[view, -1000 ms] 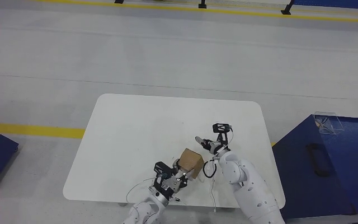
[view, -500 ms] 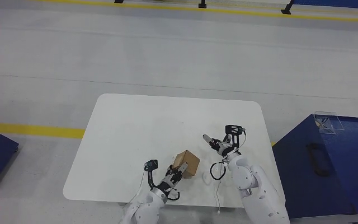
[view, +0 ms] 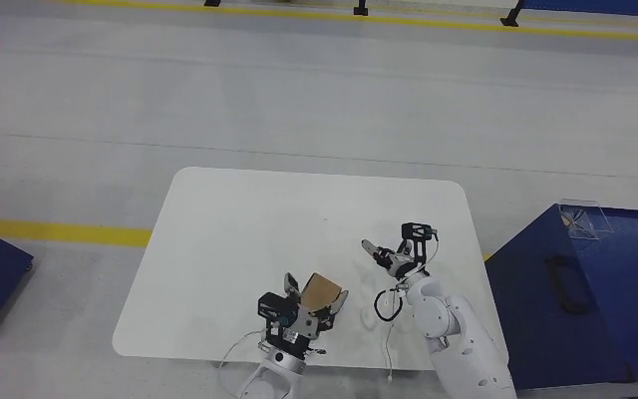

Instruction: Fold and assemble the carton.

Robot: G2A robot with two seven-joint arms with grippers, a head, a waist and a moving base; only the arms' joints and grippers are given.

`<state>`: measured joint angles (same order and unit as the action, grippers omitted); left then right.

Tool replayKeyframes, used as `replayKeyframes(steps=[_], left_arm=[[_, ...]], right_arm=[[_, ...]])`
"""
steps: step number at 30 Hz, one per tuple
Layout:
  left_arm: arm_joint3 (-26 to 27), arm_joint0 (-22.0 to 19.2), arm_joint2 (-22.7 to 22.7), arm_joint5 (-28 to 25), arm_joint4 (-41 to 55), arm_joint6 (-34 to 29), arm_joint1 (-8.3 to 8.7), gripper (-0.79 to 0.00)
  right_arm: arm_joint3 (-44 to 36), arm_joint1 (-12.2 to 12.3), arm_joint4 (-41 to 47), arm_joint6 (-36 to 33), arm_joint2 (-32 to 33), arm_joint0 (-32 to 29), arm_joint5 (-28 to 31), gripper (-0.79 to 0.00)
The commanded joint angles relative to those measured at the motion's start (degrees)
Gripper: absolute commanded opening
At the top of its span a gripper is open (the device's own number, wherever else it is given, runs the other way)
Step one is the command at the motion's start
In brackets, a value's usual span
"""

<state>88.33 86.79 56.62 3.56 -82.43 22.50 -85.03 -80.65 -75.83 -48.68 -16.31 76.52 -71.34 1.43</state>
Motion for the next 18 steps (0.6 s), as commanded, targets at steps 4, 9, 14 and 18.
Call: replayKeyframes(steps=[4, 9, 14, 18], left_arm=[[-4.3, -2.4, -2.0, 3.2, -4.1, -3.6, -0.49, -0.785], [-6.0, -3.3, -2.3, 4.7, -4.4, -5.3, -0.71, -0.785], [-8.3, -4.3, -2.4, 5.4, -4.0, -9.8, -0.93, -0.785], [-9.5, -5.1, -2.5, 5.9, -4.4, -13.5, -1.04, -0.785]], right_arm=[[0.0, 0.0, 0.0, 0.0, 0.0, 0.0, 0.0, 0.000], [0.0, 0.0, 0.0, 0.0, 0.0, 0.0, 0.0, 0.000], [0.0, 0.0, 0.0, 0.0, 0.0, 0.0, 0.0, 0.000], [0.0, 0.0, 0.0, 0.0, 0.0, 0.0, 0.0, 0.000]])
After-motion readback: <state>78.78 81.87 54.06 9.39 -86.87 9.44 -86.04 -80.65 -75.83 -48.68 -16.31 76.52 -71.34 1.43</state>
